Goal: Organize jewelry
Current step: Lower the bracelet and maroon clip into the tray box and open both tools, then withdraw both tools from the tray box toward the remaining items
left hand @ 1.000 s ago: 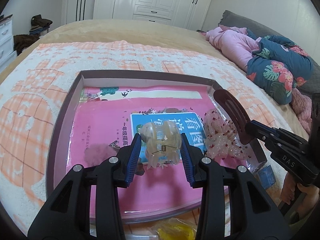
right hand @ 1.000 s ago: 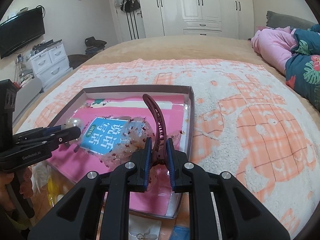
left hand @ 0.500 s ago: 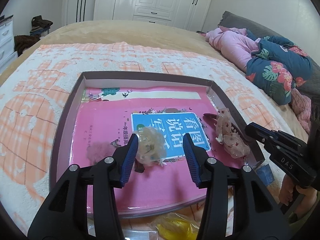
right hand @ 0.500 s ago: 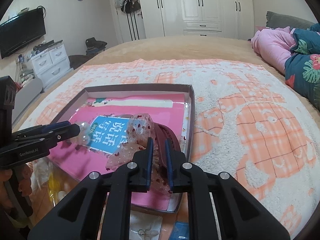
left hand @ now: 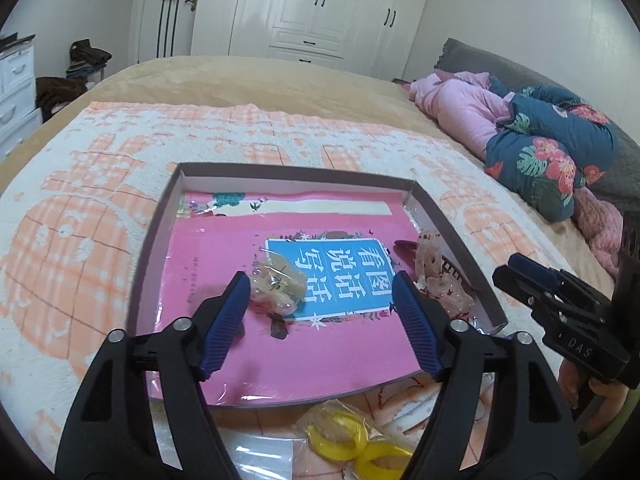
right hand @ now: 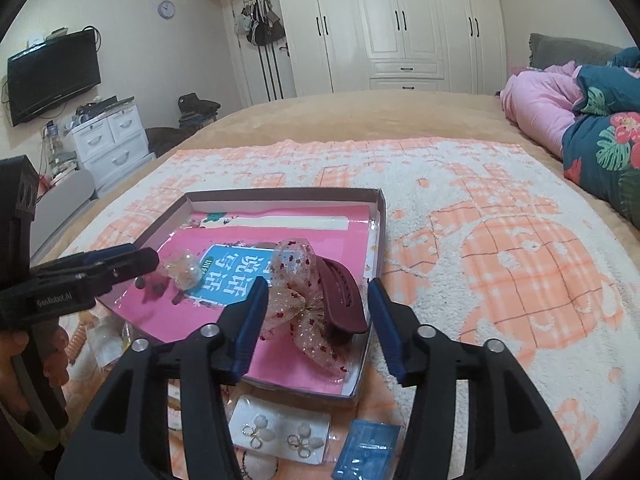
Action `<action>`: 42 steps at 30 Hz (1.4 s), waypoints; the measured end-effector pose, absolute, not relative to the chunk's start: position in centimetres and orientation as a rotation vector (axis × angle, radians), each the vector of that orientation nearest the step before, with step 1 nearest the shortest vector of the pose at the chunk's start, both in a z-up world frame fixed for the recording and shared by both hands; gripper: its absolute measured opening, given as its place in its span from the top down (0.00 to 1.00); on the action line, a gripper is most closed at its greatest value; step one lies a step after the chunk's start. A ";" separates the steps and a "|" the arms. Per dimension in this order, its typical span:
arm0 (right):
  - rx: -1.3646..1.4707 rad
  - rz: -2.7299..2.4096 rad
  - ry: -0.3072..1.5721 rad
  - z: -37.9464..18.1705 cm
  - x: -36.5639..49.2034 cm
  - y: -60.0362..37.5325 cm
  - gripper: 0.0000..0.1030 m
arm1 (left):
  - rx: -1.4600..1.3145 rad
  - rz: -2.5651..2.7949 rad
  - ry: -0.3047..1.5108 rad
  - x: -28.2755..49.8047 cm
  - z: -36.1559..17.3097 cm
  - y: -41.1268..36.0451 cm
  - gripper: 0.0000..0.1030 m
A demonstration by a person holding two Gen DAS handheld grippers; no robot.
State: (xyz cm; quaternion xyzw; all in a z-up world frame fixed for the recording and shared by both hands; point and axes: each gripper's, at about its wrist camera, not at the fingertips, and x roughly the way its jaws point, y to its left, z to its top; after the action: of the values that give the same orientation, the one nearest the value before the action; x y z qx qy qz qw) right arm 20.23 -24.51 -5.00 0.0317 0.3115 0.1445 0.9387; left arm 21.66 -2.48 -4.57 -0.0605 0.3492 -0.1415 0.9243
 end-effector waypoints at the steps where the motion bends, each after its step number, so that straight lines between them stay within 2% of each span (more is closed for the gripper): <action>1: 0.062 0.294 0.629 -4.8 20.0 -24.5 0.46 | -0.130 -0.287 0.710 21.5 -4.4 -2.3 0.32; 6: 0.061 0.296 0.604 -4.2 18.9 -24.7 0.40 | -0.156 -0.271 0.693 20.8 -3.6 -1.3 0.23; 10: 0.054 0.306 0.592 -3.8 18.1 -24.8 0.39 | -0.170 -0.255 0.681 20.2 -3.0 -0.4 0.21; 22: 0.029 0.365 0.592 -3.6 14.8 -23.5 0.38 | -0.188 -0.213 0.646 17.9 -1.8 1.2 0.21; 42: -0.022 0.489 0.626 -4.2 11.2 -20.1 0.38 | -0.152 -0.145 0.674 13.2 -3.4 3.2 0.21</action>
State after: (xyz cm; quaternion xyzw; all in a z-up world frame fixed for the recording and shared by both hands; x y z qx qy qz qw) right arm 11.16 -20.10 -4.17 -0.0106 0.3046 0.2382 0.9222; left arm 13.20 3.20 -3.43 -0.0744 0.3299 -0.0708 0.9384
